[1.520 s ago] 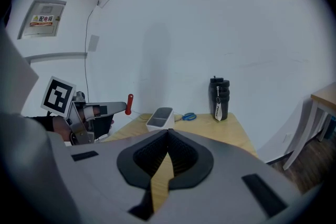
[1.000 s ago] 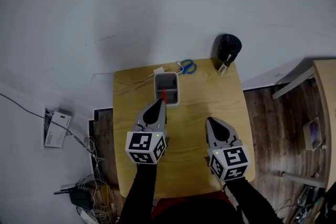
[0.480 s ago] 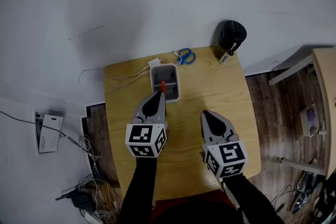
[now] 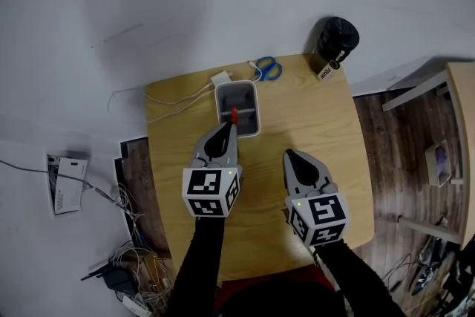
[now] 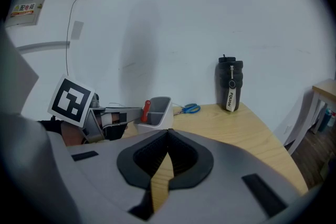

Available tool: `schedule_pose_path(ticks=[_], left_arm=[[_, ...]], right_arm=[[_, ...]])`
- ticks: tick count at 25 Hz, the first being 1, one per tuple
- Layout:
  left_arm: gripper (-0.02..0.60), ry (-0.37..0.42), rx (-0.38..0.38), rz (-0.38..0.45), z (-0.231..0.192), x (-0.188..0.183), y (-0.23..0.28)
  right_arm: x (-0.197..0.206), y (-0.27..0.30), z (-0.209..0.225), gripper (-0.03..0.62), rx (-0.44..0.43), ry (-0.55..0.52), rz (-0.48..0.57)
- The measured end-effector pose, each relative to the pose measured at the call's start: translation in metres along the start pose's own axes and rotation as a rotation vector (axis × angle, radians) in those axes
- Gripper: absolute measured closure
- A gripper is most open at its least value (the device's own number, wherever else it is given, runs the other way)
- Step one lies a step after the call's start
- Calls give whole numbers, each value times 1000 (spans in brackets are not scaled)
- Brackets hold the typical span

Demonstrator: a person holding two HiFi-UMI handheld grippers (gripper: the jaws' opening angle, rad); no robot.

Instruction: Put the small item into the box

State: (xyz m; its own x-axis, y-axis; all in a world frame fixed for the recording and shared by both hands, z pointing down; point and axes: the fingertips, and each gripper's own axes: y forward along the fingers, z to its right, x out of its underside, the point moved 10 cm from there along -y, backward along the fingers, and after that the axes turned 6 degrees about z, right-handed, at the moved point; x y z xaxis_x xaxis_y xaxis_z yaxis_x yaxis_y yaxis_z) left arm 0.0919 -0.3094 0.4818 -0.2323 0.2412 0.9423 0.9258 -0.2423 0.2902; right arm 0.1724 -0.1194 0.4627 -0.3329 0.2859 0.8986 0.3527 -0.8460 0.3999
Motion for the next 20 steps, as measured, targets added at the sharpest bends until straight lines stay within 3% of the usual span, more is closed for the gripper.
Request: schedule_pose_path(ticks=[11, 20], left_arm=[[572, -7, -21, -25, -3, 5, 5], [560, -14, 6, -27, -4, 4, 7]], right_arm=[[4, 4, 1, 586, -3, 1, -23], [4, 5, -2, 586, 2, 4, -26]])
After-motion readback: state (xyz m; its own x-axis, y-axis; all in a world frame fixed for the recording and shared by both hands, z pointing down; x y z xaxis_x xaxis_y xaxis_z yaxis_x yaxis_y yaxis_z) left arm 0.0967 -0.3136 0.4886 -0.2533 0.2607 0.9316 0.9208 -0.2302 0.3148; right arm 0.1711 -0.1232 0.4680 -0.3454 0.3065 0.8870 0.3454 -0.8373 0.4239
